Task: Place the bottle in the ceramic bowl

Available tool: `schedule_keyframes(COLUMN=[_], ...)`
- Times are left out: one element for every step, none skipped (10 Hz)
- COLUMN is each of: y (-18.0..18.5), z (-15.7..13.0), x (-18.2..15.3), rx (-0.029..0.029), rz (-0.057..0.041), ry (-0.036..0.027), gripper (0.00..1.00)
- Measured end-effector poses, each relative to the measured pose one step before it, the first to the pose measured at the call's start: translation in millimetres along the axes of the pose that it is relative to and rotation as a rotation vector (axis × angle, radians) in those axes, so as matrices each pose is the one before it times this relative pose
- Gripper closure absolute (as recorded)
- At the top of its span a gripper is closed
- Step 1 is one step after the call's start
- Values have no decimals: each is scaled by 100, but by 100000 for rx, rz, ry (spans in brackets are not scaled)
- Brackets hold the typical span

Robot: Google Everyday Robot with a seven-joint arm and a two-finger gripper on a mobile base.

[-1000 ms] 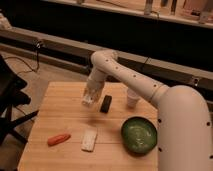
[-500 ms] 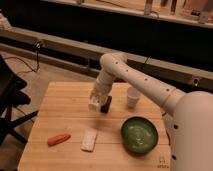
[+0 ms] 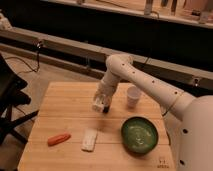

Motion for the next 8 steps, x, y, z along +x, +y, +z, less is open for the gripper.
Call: schedule_keyframes(y=[853, 414, 500, 598, 903, 837, 722, 863], z=[-349, -174, -202, -155, -293, -185, -199, -271], x=[-187, -222, -120, -87, 84, 100, 9, -119], rx=[385, 255, 383, 595, 547, 603, 544, 49], rz=[344, -20, 140, 53, 386, 598, 937, 100], ry=[44, 31, 16, -94, 242, 170, 146, 120], gripper=[88, 88, 88, 88, 88, 88, 88, 88])
